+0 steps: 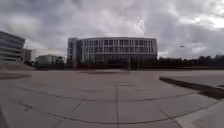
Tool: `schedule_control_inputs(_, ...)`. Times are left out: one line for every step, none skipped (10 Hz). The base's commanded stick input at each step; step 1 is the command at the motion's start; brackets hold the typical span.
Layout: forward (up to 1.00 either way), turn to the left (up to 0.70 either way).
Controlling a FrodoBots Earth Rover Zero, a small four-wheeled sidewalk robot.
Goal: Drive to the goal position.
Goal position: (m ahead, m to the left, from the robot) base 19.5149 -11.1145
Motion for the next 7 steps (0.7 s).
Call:
schedule_control_inputs(0.70, 0.00)
schedule_control_inputs(0.70, 0.00)
schedule_control_inputs(0.70, 0.00)
schedule_control_inputs(0.70, 0.00)
schedule_control_inputs(0.70, 0.00)
schedule_control_inputs(0.70, 0.00)
schedule_control_inputs(0.70, 0.00)
